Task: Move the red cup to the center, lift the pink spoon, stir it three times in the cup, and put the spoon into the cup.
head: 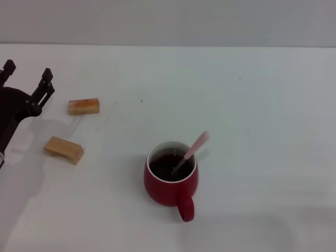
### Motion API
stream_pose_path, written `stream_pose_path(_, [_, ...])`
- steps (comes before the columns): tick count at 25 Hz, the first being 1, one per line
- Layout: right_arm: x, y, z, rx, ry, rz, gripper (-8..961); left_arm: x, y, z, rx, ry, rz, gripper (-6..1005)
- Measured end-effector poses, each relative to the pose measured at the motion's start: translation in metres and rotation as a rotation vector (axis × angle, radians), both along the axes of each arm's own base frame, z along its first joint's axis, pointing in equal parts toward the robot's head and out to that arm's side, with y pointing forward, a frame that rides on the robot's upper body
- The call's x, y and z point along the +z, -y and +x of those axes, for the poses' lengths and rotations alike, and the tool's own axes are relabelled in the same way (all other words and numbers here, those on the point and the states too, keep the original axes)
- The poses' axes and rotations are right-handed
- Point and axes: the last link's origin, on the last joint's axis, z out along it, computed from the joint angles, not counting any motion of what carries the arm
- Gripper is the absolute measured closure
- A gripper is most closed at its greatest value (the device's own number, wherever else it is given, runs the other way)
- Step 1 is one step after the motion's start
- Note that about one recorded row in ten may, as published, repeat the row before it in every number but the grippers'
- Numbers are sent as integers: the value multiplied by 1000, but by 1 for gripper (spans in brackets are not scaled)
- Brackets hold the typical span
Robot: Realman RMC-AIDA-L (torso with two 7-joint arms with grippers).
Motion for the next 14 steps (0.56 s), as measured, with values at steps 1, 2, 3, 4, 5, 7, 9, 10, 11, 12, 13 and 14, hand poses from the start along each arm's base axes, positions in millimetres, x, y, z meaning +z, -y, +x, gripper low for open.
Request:
stream_pose_path(1, [0, 0, 0, -1, 0, -2, 337, 0, 0, -1, 3, 0, 0, 186])
stream_pose_path(2, [-1, 0, 0, -2, 0, -4, 337, 0, 1, -1, 6, 0, 0, 186])
stream_pose_path(3, [-1, 0, 0, -3, 0, -6, 337, 0, 1, -2, 8, 0, 0, 186])
stream_pose_path(4, [-1, 0, 1, -4, -1, -7, 337, 0, 2, -2, 9, 0, 0, 186])
stream_pose_path(5, [-1, 0, 1, -4, 0, -7, 337, 0, 2, -3, 10, 0, 1, 186])
stream_pose_path(7, [-1, 0, 1, -5, 0, -7, 337, 0, 3, -3, 10, 1, 2, 186])
stream_pose_path(9, [-1, -1, 0, -2, 0, -9, 337, 0, 4, -3, 8, 3, 3, 186])
stream_pose_path(10, [-1, -1, 0, -1, 0, -10, 337, 0, 4, -2, 7, 3, 4, 186])
stream_pose_path(11, [-1, -1, 0, 0, 0, -10, 337, 0, 4, -2, 6, 4, 4, 186])
stream_pose_path(12, [-1, -2, 0, 1, 0, -11, 337, 0, 4, -2, 3, 6, 5, 186])
stream_pose_path(13, [-1, -2, 0, 1, 0, -11, 337, 0, 4, -2, 0, 7, 7, 186])
stream_pose_path(14, [-1, -2, 0, 2, 0, -11, 337, 0, 5, -1, -4, 8, 8, 186])
